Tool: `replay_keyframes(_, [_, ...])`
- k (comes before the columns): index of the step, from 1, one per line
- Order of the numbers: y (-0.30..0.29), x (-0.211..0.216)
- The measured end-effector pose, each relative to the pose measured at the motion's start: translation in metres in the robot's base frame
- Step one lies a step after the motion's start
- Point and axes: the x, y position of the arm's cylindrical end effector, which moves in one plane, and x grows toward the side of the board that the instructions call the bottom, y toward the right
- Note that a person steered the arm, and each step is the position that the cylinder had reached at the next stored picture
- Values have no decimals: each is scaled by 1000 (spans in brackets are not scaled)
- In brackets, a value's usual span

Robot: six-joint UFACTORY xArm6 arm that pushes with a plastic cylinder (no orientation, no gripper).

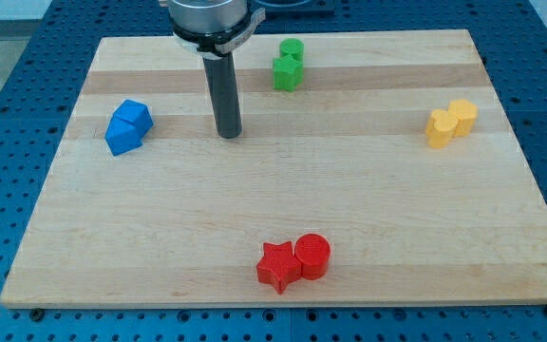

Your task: Move the arm toward the blue blocks

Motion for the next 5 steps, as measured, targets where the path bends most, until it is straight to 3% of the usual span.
replay_keyframes(5, [-9,0])
